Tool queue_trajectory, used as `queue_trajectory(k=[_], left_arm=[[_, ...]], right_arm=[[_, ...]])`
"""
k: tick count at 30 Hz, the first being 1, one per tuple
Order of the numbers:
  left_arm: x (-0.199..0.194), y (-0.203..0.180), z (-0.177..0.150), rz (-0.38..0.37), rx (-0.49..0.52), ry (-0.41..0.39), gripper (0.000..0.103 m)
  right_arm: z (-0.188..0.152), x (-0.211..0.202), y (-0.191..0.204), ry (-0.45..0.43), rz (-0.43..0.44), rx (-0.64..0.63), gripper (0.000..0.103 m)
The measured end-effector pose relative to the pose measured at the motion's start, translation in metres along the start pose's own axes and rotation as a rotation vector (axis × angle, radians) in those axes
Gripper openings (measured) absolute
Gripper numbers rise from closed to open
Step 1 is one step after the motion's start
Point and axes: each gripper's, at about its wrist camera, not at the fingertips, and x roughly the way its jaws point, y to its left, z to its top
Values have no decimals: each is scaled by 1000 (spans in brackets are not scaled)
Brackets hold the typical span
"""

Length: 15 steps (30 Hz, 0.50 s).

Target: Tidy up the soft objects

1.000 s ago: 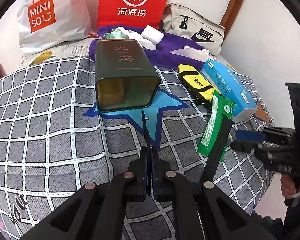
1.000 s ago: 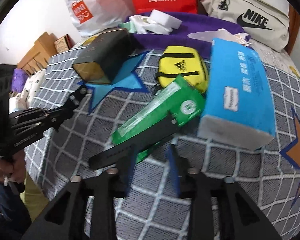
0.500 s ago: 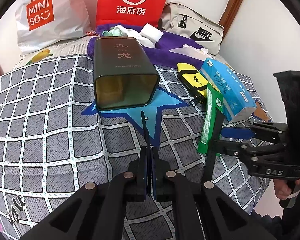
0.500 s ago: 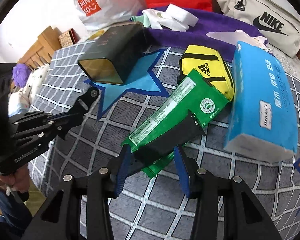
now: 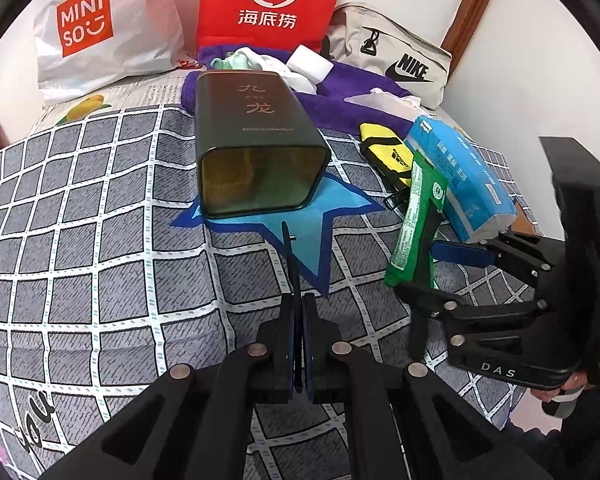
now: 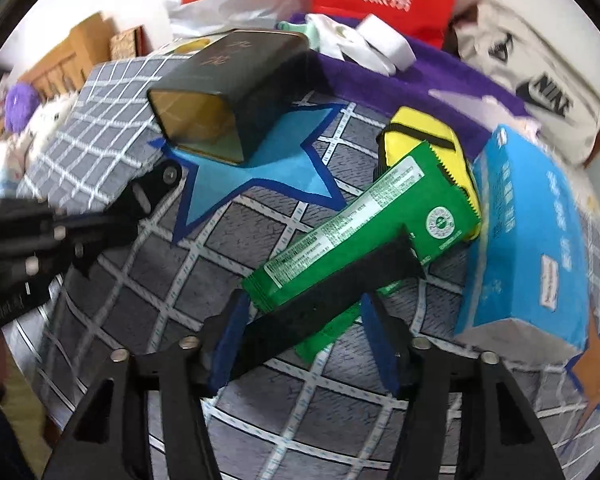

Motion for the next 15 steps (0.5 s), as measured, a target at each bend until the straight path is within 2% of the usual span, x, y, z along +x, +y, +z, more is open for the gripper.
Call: queue_trajectory(k=[2, 4, 6, 11, 13, 15], left_arm=[[0, 1, 0, 0, -4, -1, 4], [1, 1, -1, 0, -6, -1, 4], [1, 1, -1, -1, 0, 4, 4], [1, 0, 0, 4, -1, 4, 4], [1, 0, 0, 2, -3, 3, 4], [1, 0, 0, 3, -1, 4, 4]], right_arm=[[-5, -4, -3, -3, 7, -16, 43], [-10, -11, -11, 9, 36, -4, 30], [-16, -16, -18, 26, 45, 2, 27], [-29, -18, -32, 70, 28, 35, 28], [-30, -18, -37, 71, 31, 57, 37], [-30, -14, -40, 65, 36, 69, 38]])
